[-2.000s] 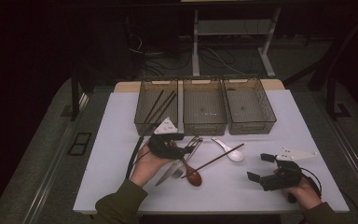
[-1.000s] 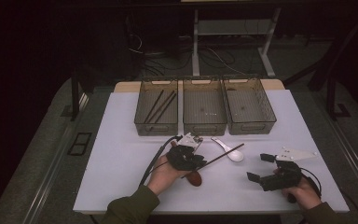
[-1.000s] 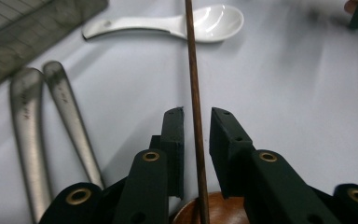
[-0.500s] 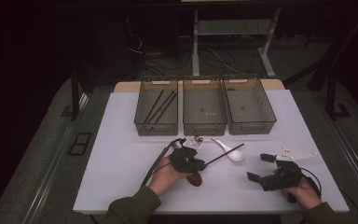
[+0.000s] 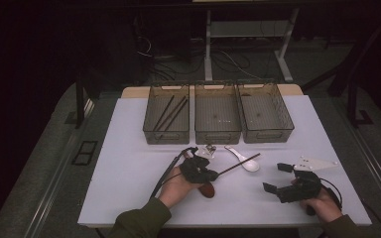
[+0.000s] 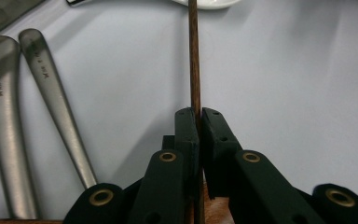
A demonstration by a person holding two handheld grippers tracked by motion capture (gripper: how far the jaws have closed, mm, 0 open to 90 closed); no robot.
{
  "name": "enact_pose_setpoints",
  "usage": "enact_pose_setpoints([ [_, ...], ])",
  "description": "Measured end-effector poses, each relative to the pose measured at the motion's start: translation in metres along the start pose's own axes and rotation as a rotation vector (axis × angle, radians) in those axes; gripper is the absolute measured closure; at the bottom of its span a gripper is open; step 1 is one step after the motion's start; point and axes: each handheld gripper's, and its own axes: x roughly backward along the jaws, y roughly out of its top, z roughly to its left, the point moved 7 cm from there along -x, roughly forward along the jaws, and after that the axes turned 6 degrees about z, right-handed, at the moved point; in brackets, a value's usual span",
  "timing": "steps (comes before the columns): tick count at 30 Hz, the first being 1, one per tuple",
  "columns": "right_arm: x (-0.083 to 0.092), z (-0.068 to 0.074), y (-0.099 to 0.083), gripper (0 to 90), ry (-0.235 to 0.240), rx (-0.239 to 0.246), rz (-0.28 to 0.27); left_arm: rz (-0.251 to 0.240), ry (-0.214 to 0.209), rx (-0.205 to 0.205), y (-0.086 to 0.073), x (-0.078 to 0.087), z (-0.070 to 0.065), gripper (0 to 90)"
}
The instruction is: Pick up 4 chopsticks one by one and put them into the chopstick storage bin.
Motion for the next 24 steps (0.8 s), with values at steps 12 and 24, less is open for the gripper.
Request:
enact_pose_setpoints([
  [12, 0.0, 0.0, 0.0, 2.6, 0.0, 0.001, -0.003, -0.054, -0.001, -0.003, 0.007, 0.013, -0.002, 84.5],
  [24, 0.001, 0.0, 0.0, 2.6, 0.002, 0.003, -0.005, -0.109, -0.005, -0.022, 0.01, 0.036, 0.004, 84.5],
])
